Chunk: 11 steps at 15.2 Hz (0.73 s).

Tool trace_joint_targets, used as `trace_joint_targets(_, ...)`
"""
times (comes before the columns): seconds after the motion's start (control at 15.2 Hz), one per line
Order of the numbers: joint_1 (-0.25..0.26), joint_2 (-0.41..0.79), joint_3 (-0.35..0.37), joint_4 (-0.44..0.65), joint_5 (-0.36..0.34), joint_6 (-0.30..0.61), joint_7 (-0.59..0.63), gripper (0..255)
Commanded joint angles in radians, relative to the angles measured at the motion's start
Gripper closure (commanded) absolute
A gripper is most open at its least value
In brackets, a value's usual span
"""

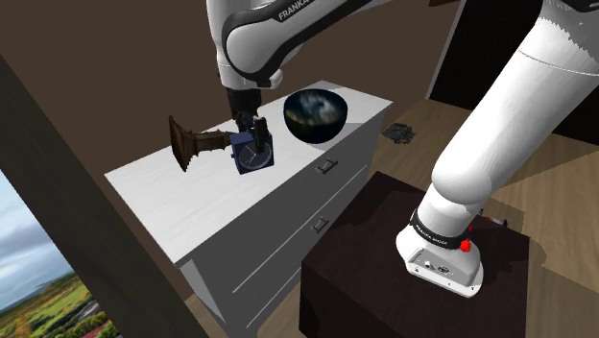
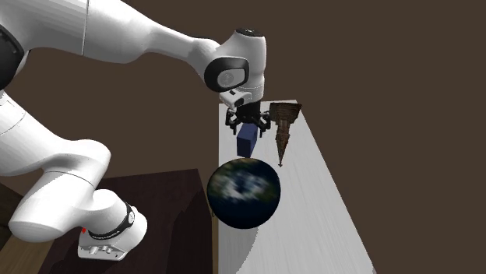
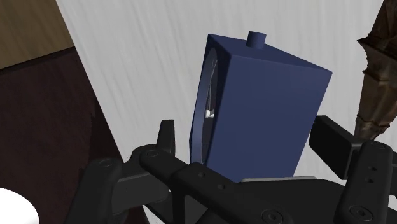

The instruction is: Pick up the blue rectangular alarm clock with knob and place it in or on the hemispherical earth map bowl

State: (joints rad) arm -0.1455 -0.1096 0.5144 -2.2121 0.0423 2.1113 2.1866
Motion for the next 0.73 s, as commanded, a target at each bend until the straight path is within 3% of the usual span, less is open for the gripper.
trace_joint_targets(0.0, 0.000, 0.000, 0.000, 0.000, 0.000, 0.000, 0.000, 255)
trace_joint_targets(0.66, 0.000, -0.006, -0.001, 0.008, 0.003, -0.013, -0.002, 255)
